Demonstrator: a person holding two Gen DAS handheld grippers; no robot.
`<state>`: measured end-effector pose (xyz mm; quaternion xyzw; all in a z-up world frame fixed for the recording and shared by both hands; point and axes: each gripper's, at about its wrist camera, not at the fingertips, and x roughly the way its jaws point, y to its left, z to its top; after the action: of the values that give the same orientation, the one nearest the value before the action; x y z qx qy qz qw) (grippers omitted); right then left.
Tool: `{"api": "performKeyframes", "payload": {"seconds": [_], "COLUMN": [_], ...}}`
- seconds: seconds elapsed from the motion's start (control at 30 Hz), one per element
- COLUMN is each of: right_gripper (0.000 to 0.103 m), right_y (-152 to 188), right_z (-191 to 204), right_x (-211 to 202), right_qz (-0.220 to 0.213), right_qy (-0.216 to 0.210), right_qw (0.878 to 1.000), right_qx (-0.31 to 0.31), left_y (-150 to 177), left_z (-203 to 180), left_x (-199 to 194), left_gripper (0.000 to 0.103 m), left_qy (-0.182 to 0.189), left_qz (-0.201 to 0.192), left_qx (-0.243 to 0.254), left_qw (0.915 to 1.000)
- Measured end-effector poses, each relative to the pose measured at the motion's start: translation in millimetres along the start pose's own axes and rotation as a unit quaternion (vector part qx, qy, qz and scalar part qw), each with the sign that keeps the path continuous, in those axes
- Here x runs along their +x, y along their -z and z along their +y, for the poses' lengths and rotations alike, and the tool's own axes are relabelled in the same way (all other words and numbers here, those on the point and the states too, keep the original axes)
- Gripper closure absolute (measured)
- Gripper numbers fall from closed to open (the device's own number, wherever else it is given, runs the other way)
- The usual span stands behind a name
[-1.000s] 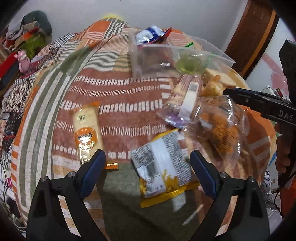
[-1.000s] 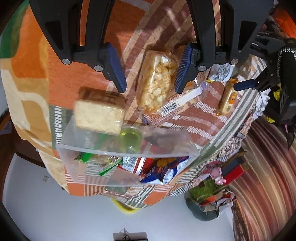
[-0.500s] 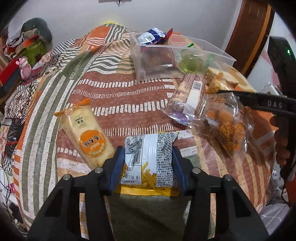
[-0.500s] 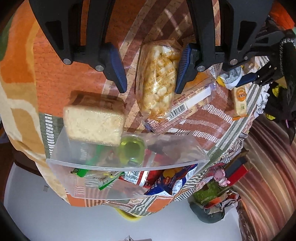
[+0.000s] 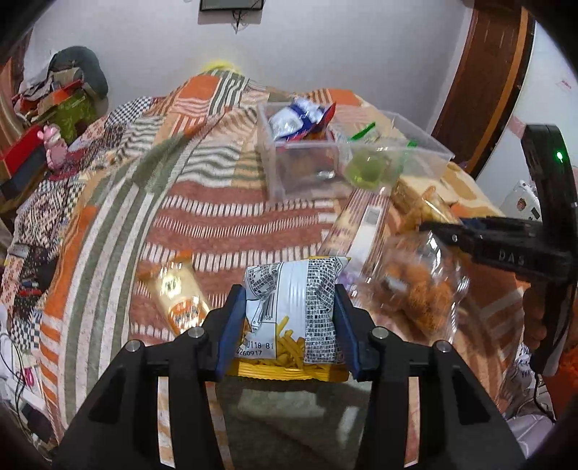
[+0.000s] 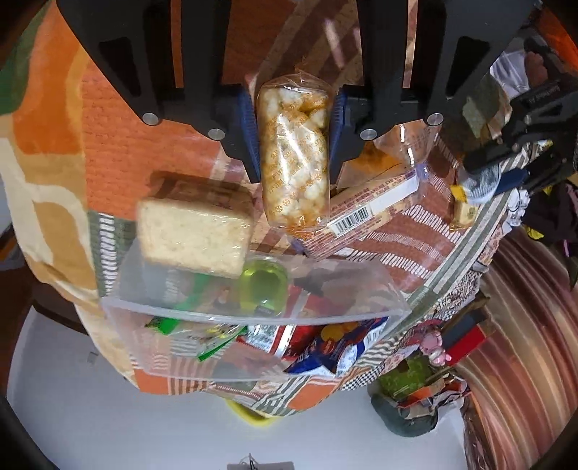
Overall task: Organize snacks
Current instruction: 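Carry both bags over the clear box and release them inside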
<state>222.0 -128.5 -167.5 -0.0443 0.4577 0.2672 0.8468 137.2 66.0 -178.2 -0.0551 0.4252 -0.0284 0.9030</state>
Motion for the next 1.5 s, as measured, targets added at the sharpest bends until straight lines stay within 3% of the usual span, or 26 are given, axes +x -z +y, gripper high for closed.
{"api": "performKeyframes", "payload": {"seconds": [0.4,0.77,1.2,1.5], "right_gripper": [0.073,0.073,0.073,0.073], "right_y": [-29.1,-63.1,-91.2,-88.4], "right_z": [-17.7,-47.2,-69.8,-80.7], "right_x": [-53.3,-63.5,-19.8,5.8], "right_qz": [-0.083,-0.130,-0.114,-0.087], "right_qy": [0.011,0.039,0.047,0.048], "right_qw": [0.996,0.990,0.992,0.994], "right_qx": [0.009,0.023,0.031,0.042], "left_y": [-60.1,-122.6,-169.8,-176.3], "left_z": [-24.9,-50.9,-68.9,-77.1], "left_x": [-14.5,4.7,73.9,111.4], "left_gripper": [0.056,0.056,0.056,0.055], "left_qy": [0.003,0.017,0.034,0.041], "left_qz": [-0.065,-0.100,-0.076,-0.050], "left_qx": [0.030,0.051,0.058,0.066], "left_qw": [0.9975,0.9936,0.9948,0.9957]}}
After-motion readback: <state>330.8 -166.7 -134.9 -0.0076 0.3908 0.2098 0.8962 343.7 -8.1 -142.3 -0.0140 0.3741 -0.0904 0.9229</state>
